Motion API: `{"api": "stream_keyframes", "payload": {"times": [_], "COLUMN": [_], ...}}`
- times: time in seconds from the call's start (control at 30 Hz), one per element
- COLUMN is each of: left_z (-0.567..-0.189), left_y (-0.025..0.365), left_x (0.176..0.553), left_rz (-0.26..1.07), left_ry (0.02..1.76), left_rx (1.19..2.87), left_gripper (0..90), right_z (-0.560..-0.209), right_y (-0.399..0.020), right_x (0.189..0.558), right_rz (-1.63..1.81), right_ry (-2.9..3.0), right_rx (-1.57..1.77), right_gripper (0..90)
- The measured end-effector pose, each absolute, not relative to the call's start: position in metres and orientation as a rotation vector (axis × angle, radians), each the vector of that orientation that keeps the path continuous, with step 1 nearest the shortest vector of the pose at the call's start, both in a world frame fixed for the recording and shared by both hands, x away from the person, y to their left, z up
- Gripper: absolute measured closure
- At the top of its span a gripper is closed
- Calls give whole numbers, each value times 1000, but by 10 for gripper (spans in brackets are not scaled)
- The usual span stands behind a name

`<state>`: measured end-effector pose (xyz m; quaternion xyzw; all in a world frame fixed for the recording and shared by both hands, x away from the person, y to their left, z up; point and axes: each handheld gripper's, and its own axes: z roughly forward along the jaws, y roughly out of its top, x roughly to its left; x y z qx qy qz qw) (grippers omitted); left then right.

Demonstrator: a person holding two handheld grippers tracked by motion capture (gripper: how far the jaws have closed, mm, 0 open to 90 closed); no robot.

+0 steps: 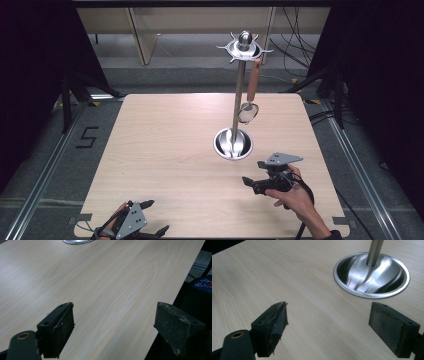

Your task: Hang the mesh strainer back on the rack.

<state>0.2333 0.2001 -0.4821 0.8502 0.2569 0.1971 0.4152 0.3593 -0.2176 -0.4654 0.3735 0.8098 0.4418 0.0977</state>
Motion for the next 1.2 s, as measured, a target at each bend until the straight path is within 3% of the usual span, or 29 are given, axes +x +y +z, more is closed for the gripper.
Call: {"api": "stream_keyframes", "payload": {"times": [1.2], "left_z": [-483], "left_y": [199], "left_x": [233], "left_rz": [497], "left_ry": [645], "left_rx": [2138], "left_gripper": [153], "right_z": [-480], "right_y": [-222], "right_x": [330], "right_rz": [1328], "right_ry": [2421], "right_rx": [1102], "right_gripper": [168]}}
